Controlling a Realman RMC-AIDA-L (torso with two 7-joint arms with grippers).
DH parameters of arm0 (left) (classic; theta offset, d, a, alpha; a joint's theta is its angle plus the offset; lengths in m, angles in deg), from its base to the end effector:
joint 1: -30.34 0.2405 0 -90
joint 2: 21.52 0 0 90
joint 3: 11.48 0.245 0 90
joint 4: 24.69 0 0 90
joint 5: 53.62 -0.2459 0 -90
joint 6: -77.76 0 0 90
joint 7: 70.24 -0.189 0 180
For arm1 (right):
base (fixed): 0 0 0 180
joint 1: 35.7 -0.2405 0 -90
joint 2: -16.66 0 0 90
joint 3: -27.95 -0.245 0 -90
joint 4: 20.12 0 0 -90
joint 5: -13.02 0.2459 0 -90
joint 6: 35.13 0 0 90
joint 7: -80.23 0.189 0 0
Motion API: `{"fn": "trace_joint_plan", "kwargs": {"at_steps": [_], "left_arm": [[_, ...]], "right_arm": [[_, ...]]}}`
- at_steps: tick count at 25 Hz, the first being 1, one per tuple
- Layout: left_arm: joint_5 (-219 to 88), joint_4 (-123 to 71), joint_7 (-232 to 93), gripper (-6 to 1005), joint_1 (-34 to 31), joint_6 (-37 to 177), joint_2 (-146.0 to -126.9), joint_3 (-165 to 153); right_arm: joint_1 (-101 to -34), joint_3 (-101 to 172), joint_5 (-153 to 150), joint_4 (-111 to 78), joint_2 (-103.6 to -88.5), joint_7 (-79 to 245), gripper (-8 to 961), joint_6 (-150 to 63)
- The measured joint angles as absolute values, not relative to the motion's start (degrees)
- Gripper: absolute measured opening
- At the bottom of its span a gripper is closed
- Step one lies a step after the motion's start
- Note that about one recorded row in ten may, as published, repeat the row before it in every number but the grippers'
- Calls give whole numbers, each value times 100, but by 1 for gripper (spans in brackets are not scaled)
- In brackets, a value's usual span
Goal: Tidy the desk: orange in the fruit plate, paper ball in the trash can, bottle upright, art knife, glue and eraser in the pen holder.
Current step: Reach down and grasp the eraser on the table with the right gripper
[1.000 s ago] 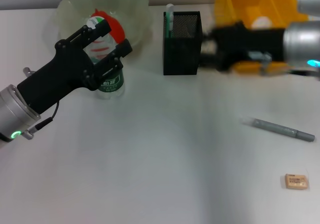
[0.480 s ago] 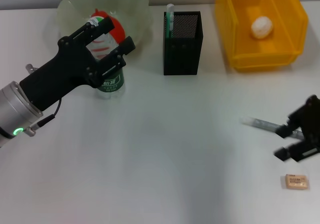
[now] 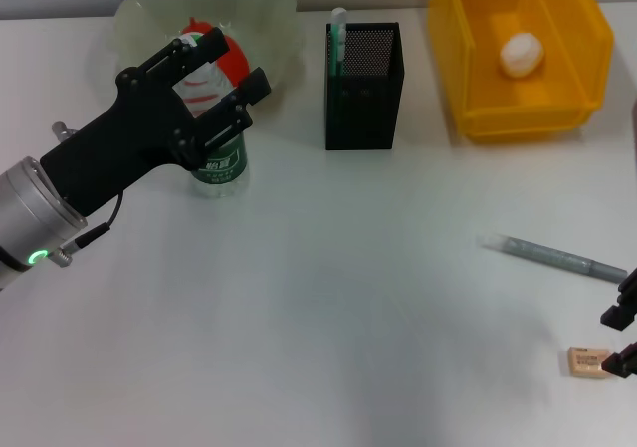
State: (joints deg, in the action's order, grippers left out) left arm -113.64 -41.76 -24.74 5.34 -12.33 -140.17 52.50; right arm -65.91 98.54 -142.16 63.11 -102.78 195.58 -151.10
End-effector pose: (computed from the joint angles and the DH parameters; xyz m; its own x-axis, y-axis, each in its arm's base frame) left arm -0.2345 0.3496 -0.0428 0.5439 -0.0455 0.8379 0.4521 -0.8253 -0.3383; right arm 0.2257 0.3158 0.0184 0.7683 -0.3424 0.5408 -0.3533 -0.9314 -0.0877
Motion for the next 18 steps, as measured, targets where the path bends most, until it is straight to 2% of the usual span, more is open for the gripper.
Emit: {"fn": "trace_joint_plan", "kwargs": {"at_steps": [18], "left_arm": [[-11364, -4174, -2565, 662, 562, -1223, -14008, 5212]], "right_arm": [[-6782, 11473, -14463, 5741, -10290, 20086, 516, -14322]]}}
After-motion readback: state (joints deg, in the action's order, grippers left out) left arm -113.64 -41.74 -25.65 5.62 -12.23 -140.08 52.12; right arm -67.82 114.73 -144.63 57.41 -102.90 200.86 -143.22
